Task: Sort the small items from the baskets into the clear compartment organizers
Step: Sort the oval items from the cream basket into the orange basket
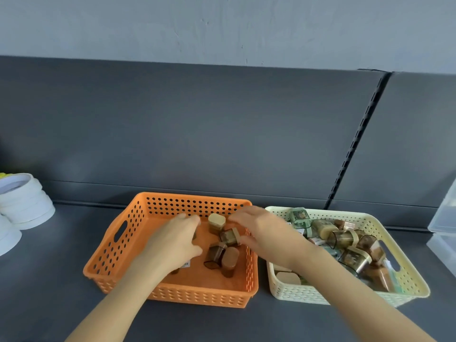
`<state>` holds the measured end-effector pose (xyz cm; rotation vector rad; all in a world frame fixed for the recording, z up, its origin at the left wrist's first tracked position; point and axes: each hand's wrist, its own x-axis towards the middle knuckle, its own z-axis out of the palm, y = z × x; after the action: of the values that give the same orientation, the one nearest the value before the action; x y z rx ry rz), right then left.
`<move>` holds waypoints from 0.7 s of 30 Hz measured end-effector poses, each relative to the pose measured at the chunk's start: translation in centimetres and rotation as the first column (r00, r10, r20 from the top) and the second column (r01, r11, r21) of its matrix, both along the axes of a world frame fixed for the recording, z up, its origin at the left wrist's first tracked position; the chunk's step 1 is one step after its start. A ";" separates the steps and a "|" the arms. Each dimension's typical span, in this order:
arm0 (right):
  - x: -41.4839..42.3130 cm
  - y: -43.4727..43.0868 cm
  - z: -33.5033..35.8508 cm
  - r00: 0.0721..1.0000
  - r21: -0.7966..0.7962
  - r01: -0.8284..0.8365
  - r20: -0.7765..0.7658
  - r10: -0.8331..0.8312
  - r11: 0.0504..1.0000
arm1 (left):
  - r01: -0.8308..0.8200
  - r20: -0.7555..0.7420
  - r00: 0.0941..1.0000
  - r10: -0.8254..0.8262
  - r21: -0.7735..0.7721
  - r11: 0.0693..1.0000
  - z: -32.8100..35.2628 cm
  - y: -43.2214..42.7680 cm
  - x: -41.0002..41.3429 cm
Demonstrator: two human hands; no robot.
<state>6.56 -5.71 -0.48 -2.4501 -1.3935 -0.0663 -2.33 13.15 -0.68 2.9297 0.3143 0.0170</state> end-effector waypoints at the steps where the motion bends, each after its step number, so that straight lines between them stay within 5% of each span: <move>1: 0.4 -0.8 0.2 0.999 0.024 0.043 0.002 -0.043 0.999 | 0.022 0.027 0.999 -0.021 -0.012 1.000 0.3 -0.7 0.2; 4: 2.2 -3.6 0.0 0.978 0.047 0.206 0.007 -0.206 0.977 | 0.094 0.091 0.992 -0.088 -0.067 0.993 0.9 -3.0 0.9; 8: 4.7 -7.2 -1.6 0.916 -0.110 0.398 0.006 -0.400 0.911 | 0.173 0.135 0.978 -0.160 -0.093 0.981 1.2 -6.0 1.8; 12: 5.3 -9.0 -2.7 0.916 -0.185 0.384 -0.042 -0.398 0.904 | 0.270 0.143 0.957 -0.253 -0.116 0.956 1.2 -8.8 2.6; 21: 4.4 -10.8 -1.8 0.883 -0.039 0.449 -0.133 -0.450 0.892 | 0.477 0.023 0.879 -0.476 -0.071 0.876 0.1 -13.1 4.3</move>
<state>10.99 -16.53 -2.23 -2.6761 -0.7441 0.0043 1.95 0.00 -0.62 2.8457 -0.4080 -0.0578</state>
